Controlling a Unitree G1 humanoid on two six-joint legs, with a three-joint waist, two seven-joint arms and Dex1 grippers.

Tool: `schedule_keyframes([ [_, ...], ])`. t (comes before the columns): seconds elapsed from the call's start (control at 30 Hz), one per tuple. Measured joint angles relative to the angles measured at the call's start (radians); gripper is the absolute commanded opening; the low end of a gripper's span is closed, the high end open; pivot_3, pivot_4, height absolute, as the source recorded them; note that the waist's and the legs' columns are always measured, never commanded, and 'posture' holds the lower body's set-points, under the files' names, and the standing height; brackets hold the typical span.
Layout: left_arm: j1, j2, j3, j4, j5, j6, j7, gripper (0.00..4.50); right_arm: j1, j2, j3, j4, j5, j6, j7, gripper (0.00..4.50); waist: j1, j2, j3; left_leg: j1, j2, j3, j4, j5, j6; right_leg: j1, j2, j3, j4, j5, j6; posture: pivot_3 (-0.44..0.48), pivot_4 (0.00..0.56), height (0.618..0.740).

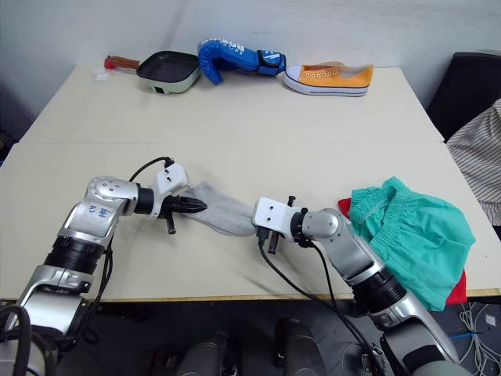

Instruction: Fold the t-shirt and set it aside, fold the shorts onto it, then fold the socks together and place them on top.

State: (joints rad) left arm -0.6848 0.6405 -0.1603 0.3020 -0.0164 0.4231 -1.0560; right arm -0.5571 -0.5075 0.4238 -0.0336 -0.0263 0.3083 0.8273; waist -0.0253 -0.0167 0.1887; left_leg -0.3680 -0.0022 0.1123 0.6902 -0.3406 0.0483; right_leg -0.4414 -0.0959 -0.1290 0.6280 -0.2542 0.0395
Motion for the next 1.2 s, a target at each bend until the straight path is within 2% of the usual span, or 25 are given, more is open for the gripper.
schedule_keyframes([
  [0.13, 0.027, -0.008, 0.024, -0.025, -0.015, 0.009, 0.04, 0.03, 0.034, 0.037, -0.083, -0.055, 0.102, 0.134, 0.011, 0.0, 0.0, 0.0, 0.0, 0.0, 0.0, 0.0, 0.0, 0.0, 0.0, 0.0, 0.0, 0.0, 0.0, 0.0, 0.0, 0.0, 0.15, 0.74],
  [0.3, 0.012, -0.035, 0.021, 0.007, -0.017, -0.018, 0.052, 0.03, 0.116, 0.073, -0.218, -0.247, 0.253, 0.416, -0.046, 0.0, 0.008, 0.0, 0.0, -0.001, 0.0, -0.001, 0.0, 0.0, 0.0, 0.0, -0.001, -0.001, 0.0, 0.0, 0.0, 0.0, 0.15, 0.74],
  [0.33, -0.004, -0.042, 0.011, 0.03, -0.017, -0.034, 0.052, 0.01, 0.158, 0.093, -0.264, -0.293, 0.301, 0.505, -0.069, 0.17, 0.017, 0.0, 0.0, -0.001, 0.0, -0.002, 0.0, 0.0, 0.0, 0.0, -0.001, -0.001, 0.0, 0.0, 0.0, 0.0, 0.15, 0.74],
  [0.4, -0.018, -0.043, -0.001, 0.063, -0.017, -0.066, 0.05, 0.0, 0.226, 0.143, -0.333, -0.353, 0.385, 0.661, -0.116, 0.54, 0.023, 0.0, 0.0, -0.001, 0.0, -0.001, 0.0, 0.0, 0.0, 0.0, -0.001, -0.001, 0.0, 0.0, 0.0, 0.0, 0.15, 0.74],
  [0.57, -0.038, -0.041, -0.016, 0.111, -0.014, -0.117, 0.039, 0.0, 0.315, 0.291, -0.481, -0.442, 0.534, 0.981, -0.234, 2.11, 0.024, 0.0, -0.001, 0.0, 0.0, -0.002, 0.0, -0.001, 0.0, 0.0, -0.002, 0.0, 0.0, 0.0, 0.0, 0.0, 0.15, 0.74],
  [0.67, -0.05, -0.04, -0.02, 0.136, -0.012, -0.13, 0.032, 0.0, 0.304, 0.451, -0.578, -0.441, 0.583, 1.115, -0.311, 3.11, 0.022, 0.002, -0.003, 0.0, 0.0, -0.002, 0.0, -0.001, 0.0, -0.001, -0.002, 0.0, 0.0, 0.0, -0.001, 0.0, 0.15, 0.74],
  [0.77, -0.052, -0.04, -0.023, 0.144, -0.005, -0.139, 0.029, 0.0, 0.228, 0.609, -0.687, -0.374, 0.591, 1.201, -0.398, 4.12, 0.02, 0.003, -0.008, 0.0, 0.0, -0.001, -0.001, -0.001, 0.0, -0.001, -0.001, 0.0, 0.0, 0.0, -0.001, 0.0, 0.15, 0.74],
  [0.83, -0.053, -0.044, -0.029, 0.146, 0.0, -0.142, 0.03, 0.0, 0.179, 0.668, -0.739, -0.322, 0.592, 1.222, -0.445, 4.12, 0.019, 0.005, -0.013, 0.0, -0.001, -0.001, -0.002, -0.001, 0.0, -0.001, -0.001, 0.0, 0.0, 0.0, -0.001, 0.0, 0.15, 0.74],
  [1.03, -0.053, -0.049, -0.037, 0.157, 0.009, -0.149, 0.038, 0.0, 0.079, 0.671, -0.806, -0.148, 0.638, 1.183, -0.526, 4.12, 0.015, 0.005, -0.026, 0.002, -0.001, -0.002, -0.004, -0.001, 0.0, 0.001, -0.002, 0.001, -0.001, 0.0, -0.001, 0.0, 0.15, 0.74],
  [1.1, -0.051, -0.049, -0.037, 0.158, 0.012, -0.147, 0.039, 0.0, 0.06, 0.67, -0.824, -0.096, 0.664, 1.149, -0.562, 4.12, 0.016, 0.005, -0.027, 0.009, -0.002, -0.002, -0.006, -0.001, 0.0, 0.009, -0.003, 0.001, -0.003, 0.0, 0.0, 0.0, 0.15, 0.74],
  [1.2, -0.05, -0.048, -0.037, 0.16, 0.016, -0.142, 0.04, 0.0, 0.055, 0.669, -0.826, -0.058, 0.691, 1.104, -0.61, 3.39, 0.018, 0.005, -0.028, 0.015, -0.002, -0.004, -0.009, -0.006, -0.004, 0.015, -0.003, 0.003, -0.008, 0.0, -0.001, 0.0, 0.15, 0.74],
])
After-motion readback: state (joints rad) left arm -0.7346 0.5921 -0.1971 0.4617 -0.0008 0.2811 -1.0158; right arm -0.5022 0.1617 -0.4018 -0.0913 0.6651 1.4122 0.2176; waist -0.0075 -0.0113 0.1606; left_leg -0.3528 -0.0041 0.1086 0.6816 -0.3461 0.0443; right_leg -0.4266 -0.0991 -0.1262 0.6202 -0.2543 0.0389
